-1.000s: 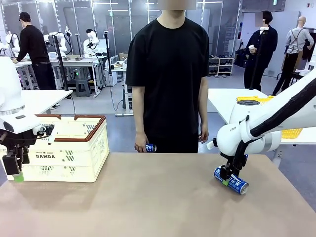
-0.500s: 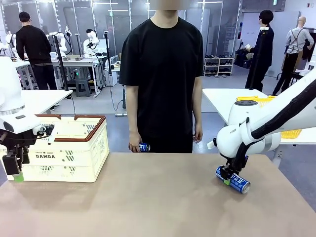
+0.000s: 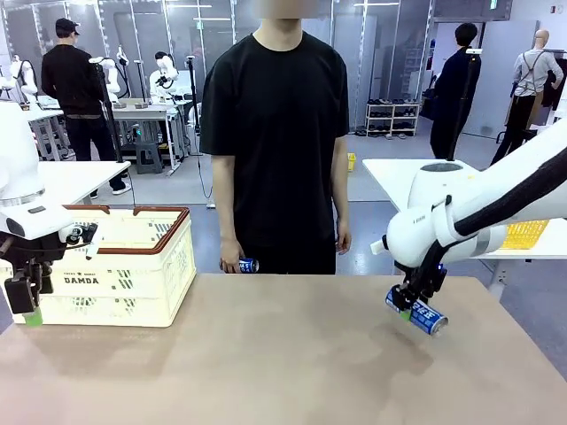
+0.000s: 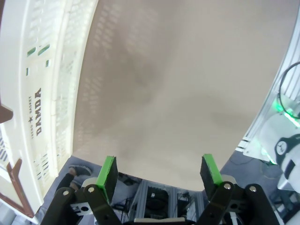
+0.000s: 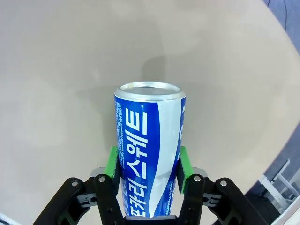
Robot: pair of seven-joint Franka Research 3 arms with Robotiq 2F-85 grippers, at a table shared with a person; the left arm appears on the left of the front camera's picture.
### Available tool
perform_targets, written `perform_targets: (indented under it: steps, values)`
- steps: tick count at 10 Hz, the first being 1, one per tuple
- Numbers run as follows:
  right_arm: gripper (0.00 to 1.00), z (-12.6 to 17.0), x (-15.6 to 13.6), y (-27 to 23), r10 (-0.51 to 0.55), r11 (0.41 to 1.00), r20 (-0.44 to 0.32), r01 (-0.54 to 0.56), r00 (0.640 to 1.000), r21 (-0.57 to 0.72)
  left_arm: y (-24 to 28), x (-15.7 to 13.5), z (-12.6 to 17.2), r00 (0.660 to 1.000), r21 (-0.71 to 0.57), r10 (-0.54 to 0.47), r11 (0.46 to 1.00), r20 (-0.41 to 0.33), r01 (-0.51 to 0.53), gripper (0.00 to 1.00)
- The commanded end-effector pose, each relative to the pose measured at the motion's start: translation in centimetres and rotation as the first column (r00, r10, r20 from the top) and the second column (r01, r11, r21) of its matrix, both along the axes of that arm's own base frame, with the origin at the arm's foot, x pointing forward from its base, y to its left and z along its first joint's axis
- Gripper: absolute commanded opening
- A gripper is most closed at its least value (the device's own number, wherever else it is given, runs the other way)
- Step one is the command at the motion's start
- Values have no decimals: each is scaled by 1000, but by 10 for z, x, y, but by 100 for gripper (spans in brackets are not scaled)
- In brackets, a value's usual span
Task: Place the drinks into the Shopping basket.
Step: Pick up one drink and place it into the Shopping basket.
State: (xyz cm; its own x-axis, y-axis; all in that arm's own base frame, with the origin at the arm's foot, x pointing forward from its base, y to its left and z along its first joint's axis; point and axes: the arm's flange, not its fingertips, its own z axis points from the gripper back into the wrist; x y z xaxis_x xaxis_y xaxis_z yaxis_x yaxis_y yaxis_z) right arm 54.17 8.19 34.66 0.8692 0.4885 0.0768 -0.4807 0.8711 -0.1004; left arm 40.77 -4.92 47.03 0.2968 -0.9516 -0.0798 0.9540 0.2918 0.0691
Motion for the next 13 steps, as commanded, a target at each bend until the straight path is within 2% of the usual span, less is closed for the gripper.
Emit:
perform_targets:
  steps: [1, 4, 7, 9, 13]
  values:
    - [15, 50, -19, 10, -40, 999, 19, 40, 999, -9, -1, -4, 0, 1000, -2, 16, 1000, 1, -16, 90]
    - [15, 89, -44, 27, -13, 1000, 63, 14, 998, -16, -1, -4, 0, 1000, -2, 16, 1000, 1, -16, 90]
    - [15, 98, -52, 50, 12, 1000, 92, -12, 996, -6, -1, -4, 0, 1000, -2, 16, 1000, 1, -16, 90]
    - [15, 91, -55, 90, 67, 998, 114, -68, 991, 5, -1, -4, 0, 1000, -2, 16, 1000, 1, -16, 90]
    - [15, 62, -45, 186, 153, 988, 76, -154, 985, 6, -1, -4, 0, 1000, -2, 16, 1000, 1, -16, 90]
